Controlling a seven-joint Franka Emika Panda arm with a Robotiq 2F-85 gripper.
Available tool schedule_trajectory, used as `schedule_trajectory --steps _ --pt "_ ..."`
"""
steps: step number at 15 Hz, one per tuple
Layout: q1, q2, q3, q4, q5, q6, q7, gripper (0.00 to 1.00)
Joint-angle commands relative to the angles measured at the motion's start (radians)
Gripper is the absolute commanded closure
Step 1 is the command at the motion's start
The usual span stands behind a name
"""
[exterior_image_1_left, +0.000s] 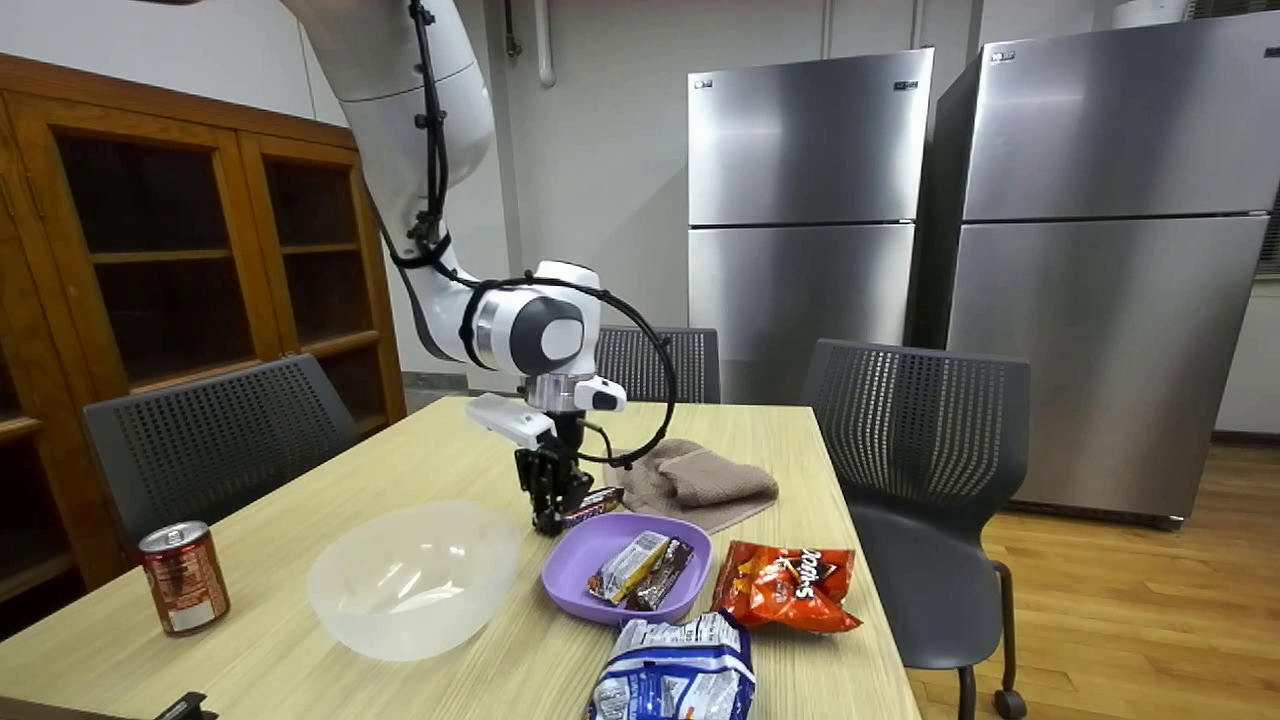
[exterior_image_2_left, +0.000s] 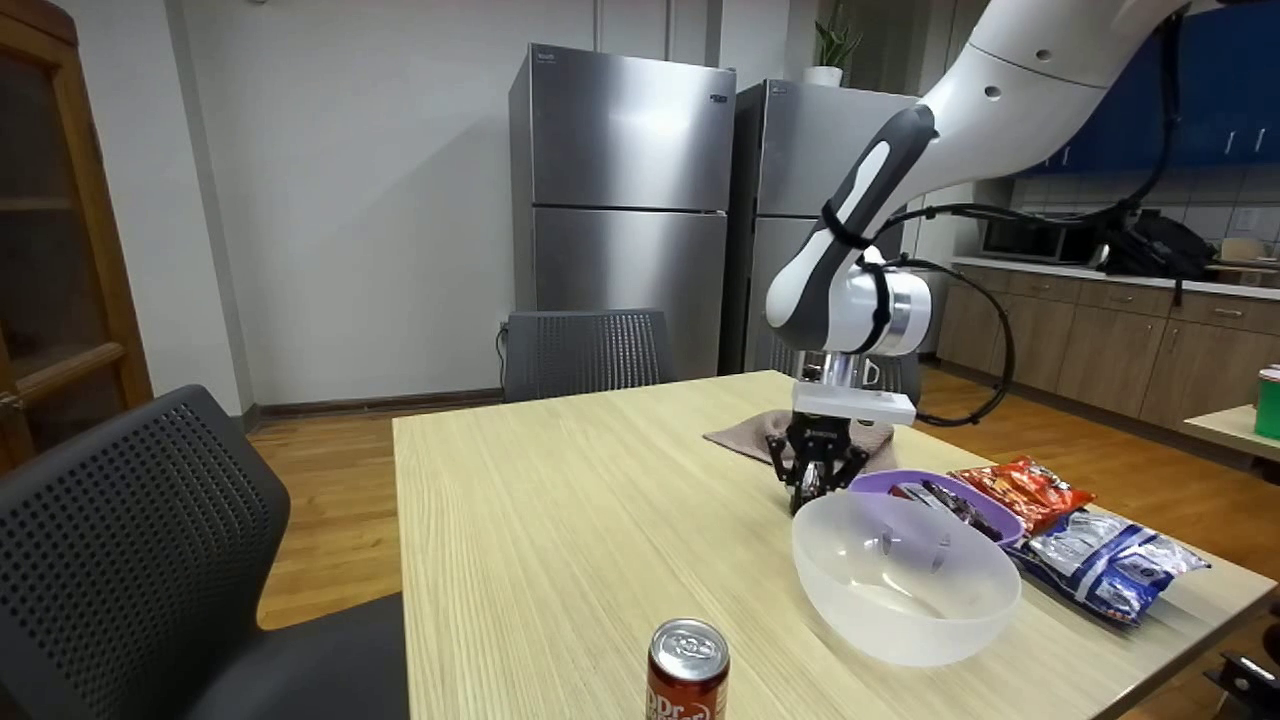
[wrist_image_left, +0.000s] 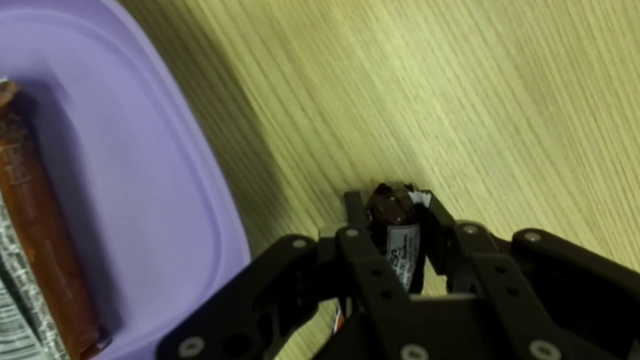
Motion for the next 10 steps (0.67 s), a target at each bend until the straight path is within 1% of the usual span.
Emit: schedule_trajectory --steps 1,7,10 --pt "0.038 -0.006 -0.030 0.003 -0.047 -0.002 -0.005 0.93" --pt "0.088 -0.075 -0.097 -0.043 -0.178 0.017 -0.005 0.93" --pt "0.086 -0.104 -0.107 -0.061 -0.207 0.033 -0.013 0.93"
